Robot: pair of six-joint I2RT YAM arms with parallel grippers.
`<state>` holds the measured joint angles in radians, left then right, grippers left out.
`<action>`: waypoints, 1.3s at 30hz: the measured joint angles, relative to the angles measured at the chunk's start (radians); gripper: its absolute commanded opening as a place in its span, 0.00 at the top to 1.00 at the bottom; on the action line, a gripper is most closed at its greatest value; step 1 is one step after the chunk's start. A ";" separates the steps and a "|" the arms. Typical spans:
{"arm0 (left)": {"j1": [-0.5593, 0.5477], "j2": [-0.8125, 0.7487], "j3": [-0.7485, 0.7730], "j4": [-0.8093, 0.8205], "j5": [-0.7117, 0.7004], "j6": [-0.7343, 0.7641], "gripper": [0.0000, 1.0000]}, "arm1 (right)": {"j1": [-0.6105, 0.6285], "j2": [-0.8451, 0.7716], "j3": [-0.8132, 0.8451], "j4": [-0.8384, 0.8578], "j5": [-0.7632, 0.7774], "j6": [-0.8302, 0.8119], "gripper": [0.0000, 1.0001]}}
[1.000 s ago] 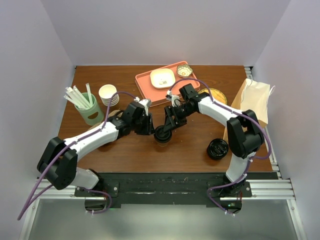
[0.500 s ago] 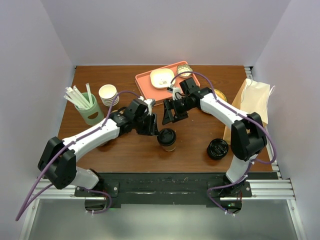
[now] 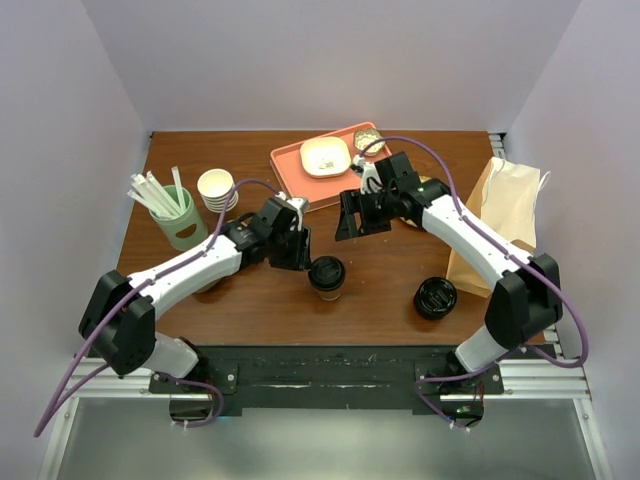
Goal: Pack the takeout coffee
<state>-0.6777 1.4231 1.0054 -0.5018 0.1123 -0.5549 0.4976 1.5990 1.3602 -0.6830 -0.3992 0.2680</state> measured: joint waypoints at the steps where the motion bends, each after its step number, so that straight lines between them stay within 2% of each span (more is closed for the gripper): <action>1: 0.000 0.008 0.002 -0.005 -0.013 0.005 0.51 | 0.001 -0.018 -0.012 0.009 0.004 0.009 0.28; 15: 0.000 0.066 0.025 -0.009 -0.061 0.026 0.52 | 0.131 -0.023 -0.135 0.073 0.042 0.083 0.24; 35: -0.003 0.047 0.044 -0.017 -0.027 0.019 0.51 | 0.133 0.008 -0.250 0.211 0.038 0.090 0.30; 39: 0.019 0.034 0.064 -0.011 0.019 0.013 0.51 | 0.133 -0.003 -0.267 0.230 0.040 0.092 0.31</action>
<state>-0.6586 1.4570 1.0695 -0.5129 0.1314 -0.5415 0.6304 1.5963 1.0935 -0.4530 -0.3595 0.3595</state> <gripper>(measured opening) 0.488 0.701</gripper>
